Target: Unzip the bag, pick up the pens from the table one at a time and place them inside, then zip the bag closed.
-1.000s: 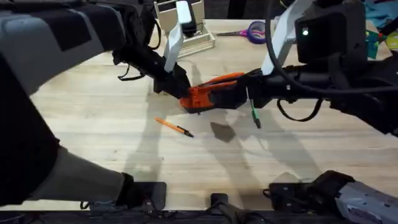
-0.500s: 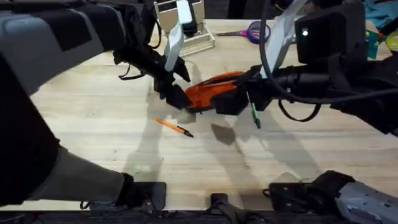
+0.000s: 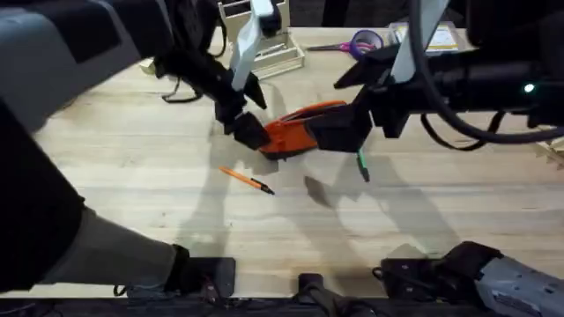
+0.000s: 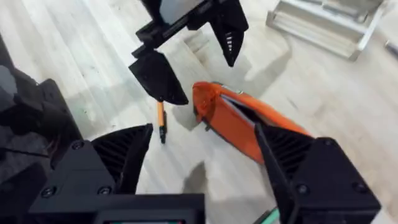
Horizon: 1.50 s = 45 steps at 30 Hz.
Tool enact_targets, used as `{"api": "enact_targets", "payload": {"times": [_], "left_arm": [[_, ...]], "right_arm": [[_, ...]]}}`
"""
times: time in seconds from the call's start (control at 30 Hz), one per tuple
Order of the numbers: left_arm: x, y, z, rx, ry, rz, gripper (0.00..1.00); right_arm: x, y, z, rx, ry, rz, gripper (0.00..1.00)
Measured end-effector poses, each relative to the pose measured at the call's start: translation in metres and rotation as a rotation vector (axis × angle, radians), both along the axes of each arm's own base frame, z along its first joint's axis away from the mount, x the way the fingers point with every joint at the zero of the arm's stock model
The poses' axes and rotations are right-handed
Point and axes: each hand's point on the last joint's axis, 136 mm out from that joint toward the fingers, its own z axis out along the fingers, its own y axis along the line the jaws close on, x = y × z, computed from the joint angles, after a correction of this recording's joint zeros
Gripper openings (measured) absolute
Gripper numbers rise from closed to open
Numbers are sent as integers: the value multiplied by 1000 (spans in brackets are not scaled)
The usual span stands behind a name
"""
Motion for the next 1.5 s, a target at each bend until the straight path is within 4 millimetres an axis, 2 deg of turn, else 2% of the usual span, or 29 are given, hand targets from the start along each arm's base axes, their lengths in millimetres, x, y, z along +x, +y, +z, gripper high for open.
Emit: {"api": "enact_targets", "payload": {"times": [0.13, 0.33, 0.57, 0.7, 1.07, 1.5], "left_arm": [[4, 3, 28, 18, -28, 31, 993], [-9, 9, 79, 33, -107, 55, 994], [-28, 15, 108, 40, -181, 62, 994], [-32, 16, 114, 39, -200, 63, 994], [-35, 16, 114, 41, -188, 65, 993], [-35, 16, 114, 41, -188, 65, 993]], "right_arm": [[2, 1, 12, -4, -51, 24, 996], [0, -3, 23, -29, -64, 28, 995], [3, -7, 34, -152, -64, 90, 996], [11, -4, 33, -215, -134, 165, 996], [12, -5, 28, -419, -445, 482, 997], [12, -5, 28, -460, -514, 551, 998]]}}
